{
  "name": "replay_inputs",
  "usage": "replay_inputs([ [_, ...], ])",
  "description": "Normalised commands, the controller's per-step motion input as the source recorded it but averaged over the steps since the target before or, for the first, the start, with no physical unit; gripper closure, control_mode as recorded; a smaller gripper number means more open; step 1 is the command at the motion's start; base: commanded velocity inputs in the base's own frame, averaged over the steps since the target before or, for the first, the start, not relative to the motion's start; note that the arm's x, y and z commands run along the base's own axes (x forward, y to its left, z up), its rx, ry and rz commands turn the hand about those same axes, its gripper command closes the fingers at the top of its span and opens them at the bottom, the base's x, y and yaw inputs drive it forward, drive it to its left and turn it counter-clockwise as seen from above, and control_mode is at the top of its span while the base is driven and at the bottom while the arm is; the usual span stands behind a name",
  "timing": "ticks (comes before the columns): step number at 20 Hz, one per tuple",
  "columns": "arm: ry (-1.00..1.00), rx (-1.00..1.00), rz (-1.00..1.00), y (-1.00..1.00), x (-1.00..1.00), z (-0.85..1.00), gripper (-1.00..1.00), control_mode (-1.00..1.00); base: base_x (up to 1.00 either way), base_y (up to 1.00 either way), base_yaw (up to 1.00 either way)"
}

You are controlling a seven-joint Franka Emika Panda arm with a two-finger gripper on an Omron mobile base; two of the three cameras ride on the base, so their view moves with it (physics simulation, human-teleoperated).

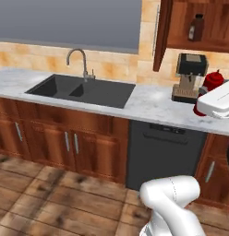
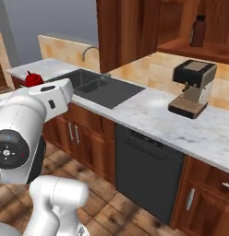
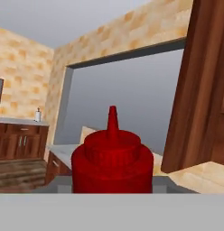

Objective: Collect the paprika, ketchup, and shaker from the cabinet and place them next to the stove.

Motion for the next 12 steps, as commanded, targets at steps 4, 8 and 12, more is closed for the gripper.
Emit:
replay_inputs([
  [4, 0.0, 0.0, 0.0, 0.0, 0.0, 0.0, 1.0, 1.0, -0.07, 0.71, 0.48],
  [8, 0.0, 0.0, 0.0, 0.0, 0.0, 0.0, 1.0, 1.0, 0.0, 0.71, 0.49],
  [12, 0.0, 0.0, 0.0, 0.0, 0.0, 0.0, 1.0, 1.0, 0.0, 0.69, 0.52],
])
